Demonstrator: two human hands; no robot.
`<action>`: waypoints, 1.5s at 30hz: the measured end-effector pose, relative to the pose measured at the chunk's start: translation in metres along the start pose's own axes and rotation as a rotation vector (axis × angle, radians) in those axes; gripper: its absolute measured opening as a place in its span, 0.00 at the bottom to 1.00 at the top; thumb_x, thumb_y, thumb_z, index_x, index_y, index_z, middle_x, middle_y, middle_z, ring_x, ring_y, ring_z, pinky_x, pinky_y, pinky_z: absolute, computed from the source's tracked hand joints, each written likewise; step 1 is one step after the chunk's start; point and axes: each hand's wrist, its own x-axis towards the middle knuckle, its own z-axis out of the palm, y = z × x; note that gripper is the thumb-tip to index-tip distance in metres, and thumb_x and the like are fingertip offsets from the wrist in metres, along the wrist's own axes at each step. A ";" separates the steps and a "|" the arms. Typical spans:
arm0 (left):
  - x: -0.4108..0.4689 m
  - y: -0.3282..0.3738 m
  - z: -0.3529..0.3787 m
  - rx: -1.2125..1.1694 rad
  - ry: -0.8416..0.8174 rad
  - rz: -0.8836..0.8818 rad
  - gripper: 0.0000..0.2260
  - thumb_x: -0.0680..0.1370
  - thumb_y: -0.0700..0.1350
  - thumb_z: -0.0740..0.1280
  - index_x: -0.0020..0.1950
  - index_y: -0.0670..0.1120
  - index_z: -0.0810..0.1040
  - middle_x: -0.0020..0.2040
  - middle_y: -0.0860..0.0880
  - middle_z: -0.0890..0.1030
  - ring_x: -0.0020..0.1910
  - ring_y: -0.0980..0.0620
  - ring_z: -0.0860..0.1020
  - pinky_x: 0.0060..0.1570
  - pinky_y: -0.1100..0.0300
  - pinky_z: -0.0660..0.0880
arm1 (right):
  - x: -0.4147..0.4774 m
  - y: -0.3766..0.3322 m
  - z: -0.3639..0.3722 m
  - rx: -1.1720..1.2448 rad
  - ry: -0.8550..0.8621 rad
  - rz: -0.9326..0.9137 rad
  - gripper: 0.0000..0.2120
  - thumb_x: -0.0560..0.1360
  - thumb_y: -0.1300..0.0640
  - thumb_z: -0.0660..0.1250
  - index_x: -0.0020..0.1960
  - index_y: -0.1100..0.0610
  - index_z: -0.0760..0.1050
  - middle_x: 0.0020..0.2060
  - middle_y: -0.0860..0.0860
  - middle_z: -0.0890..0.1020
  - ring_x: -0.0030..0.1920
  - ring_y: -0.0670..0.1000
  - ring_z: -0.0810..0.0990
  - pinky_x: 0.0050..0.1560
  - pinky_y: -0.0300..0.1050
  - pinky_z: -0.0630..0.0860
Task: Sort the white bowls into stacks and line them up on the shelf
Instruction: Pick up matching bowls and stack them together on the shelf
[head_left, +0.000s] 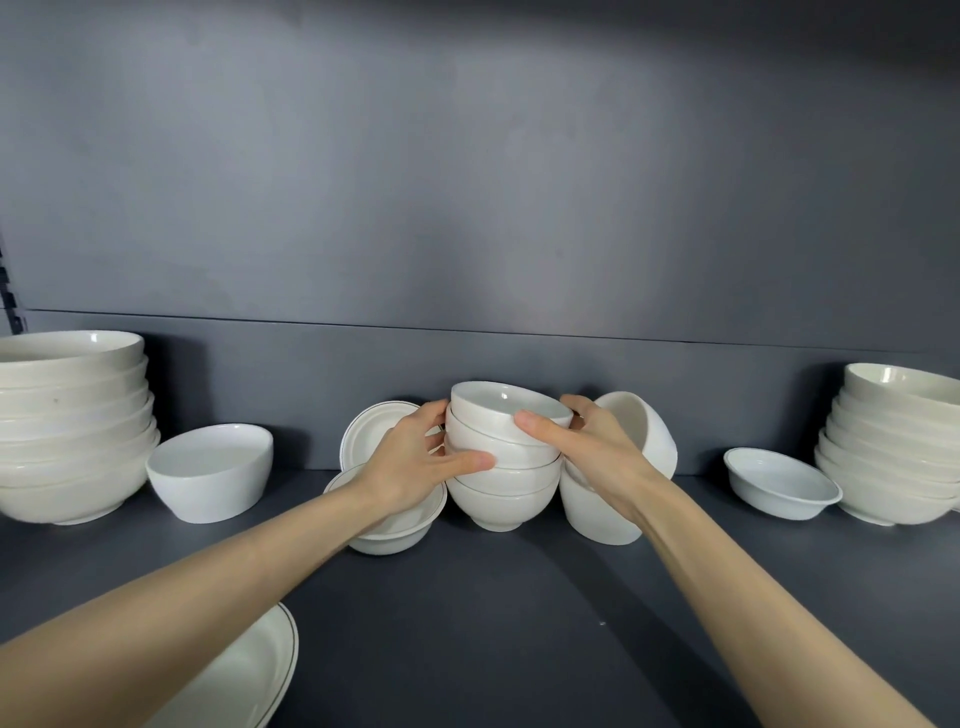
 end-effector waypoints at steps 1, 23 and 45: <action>0.000 0.000 0.000 0.001 0.008 0.000 0.27 0.68 0.39 0.77 0.65 0.45 0.73 0.59 0.53 0.80 0.58 0.54 0.79 0.59 0.61 0.75 | 0.000 0.000 0.000 -0.006 0.009 0.000 0.18 0.72 0.50 0.72 0.52 0.48 0.63 0.43 0.38 0.75 0.40 0.34 0.74 0.34 0.27 0.71; 0.002 0.010 -0.002 0.090 -0.029 -0.097 0.26 0.67 0.43 0.78 0.63 0.47 0.74 0.58 0.55 0.79 0.58 0.59 0.77 0.54 0.67 0.75 | 0.005 0.003 -0.001 -0.014 0.022 0.042 0.26 0.70 0.49 0.74 0.61 0.50 0.64 0.46 0.39 0.77 0.45 0.35 0.75 0.39 0.33 0.70; -0.001 0.005 0.005 0.037 0.039 -0.052 0.24 0.66 0.39 0.78 0.59 0.50 0.75 0.56 0.55 0.81 0.58 0.59 0.78 0.55 0.65 0.75 | 0.012 0.009 -0.006 0.018 0.053 0.056 0.38 0.68 0.57 0.77 0.73 0.58 0.62 0.46 0.42 0.78 0.44 0.36 0.77 0.32 0.26 0.73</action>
